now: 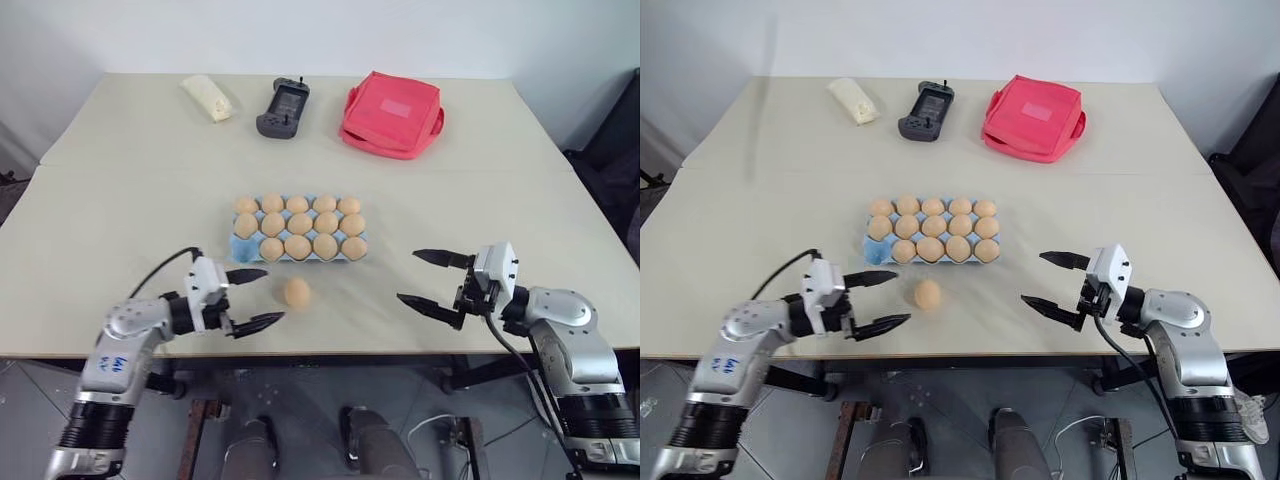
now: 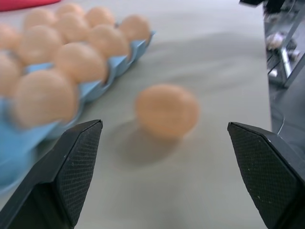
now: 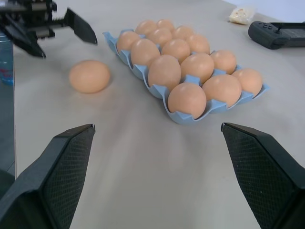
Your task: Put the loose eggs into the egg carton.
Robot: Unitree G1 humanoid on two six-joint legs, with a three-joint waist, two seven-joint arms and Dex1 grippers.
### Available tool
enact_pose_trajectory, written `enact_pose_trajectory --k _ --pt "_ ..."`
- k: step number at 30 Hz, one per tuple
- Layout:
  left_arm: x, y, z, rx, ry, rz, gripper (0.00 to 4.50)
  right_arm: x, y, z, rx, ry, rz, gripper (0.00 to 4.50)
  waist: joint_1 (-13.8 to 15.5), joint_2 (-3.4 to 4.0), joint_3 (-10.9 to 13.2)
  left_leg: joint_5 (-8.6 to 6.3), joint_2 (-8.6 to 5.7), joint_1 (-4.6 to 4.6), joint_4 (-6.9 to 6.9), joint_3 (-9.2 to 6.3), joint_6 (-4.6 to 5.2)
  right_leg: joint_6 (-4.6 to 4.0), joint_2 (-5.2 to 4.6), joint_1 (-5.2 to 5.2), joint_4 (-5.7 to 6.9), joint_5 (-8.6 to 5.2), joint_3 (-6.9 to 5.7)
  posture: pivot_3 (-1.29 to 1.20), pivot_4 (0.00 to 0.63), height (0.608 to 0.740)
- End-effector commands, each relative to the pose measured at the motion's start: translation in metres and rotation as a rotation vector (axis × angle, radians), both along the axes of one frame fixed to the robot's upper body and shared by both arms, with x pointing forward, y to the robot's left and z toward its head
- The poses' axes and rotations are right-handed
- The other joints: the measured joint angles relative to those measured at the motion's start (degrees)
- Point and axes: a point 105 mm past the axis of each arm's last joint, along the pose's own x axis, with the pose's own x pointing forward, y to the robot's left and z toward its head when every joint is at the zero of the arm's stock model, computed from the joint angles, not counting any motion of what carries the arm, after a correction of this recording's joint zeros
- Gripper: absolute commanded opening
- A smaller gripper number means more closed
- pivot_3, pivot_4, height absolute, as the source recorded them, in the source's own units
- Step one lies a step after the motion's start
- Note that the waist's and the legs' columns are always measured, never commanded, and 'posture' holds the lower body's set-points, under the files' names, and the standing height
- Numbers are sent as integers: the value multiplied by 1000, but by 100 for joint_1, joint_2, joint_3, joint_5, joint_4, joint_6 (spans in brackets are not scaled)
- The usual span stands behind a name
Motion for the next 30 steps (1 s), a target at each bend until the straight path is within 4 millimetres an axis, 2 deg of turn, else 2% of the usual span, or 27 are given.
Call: enact_pose_trajectory --k 1,9,12,16,20,22,26,28,30 --pt "5 -12 -5 9 -39 30 4500 -5 7 10 19 -40 18 4452 -4 0 0 0 1 0 3 -1 1 2 2 0 0 1 0 0 150 740" --pt "34 -33 -22 -7 -54 111 4500 -7 13 10 36 -19 15 4452 -19 0 0 -4 -1 -1 63 -3 16 21 4 17 -1 23 13 0 150 740" --pt "38 -36 -16 -49 -67 124 3884 -7 16 11 43 -20 20 4500 -16 0 0 -2 -8 0 67 -1 28 22 1 25 -14 33 20 0 150 740" --pt "39 -37 -10 -76 -78 133 2673 -6 18 10 54 -18 15 4500 -16 0 0 -2 -6 0 65 -1 29 20 3 27 -23 39 23 0 150 740" --pt "35 -27 -1 -121 -101 133 2673 -7 20 8 60 -12 15 4500 -19 0 0 -2 -3 0 59 0 29 20 6 25 -26 39 24 0 150 740" --pt "32 -14 12 -157 -140 152 2673 -7 22 7 63 -9 16 4500 -27 0 0 -3 -2 -1 57 1 28 19 8 23 -27 38 24 0 150 740" --pt "27 -2 36 -222 -181 162 2673 -7 23 5 63 -5 15 4500 -20 0 0 -3 1 -1 54 4 27 19 10 20 -27 38 25 0 150 740" --pt "29 8 52 -244 -208 206 2673 -7 22 4 62 -3 13 4500 -19 0 0 -3 -1 -2 54 7 27 19 7 20 -27 38 28 0 150 740" --pt "35 19 57 -224 -222 248 2673 -6 22 4 63 -1 11 4500 -18 0 0 -4 -4 -2 56 8 28 20 5 21 -28 38 30 0 150 740"
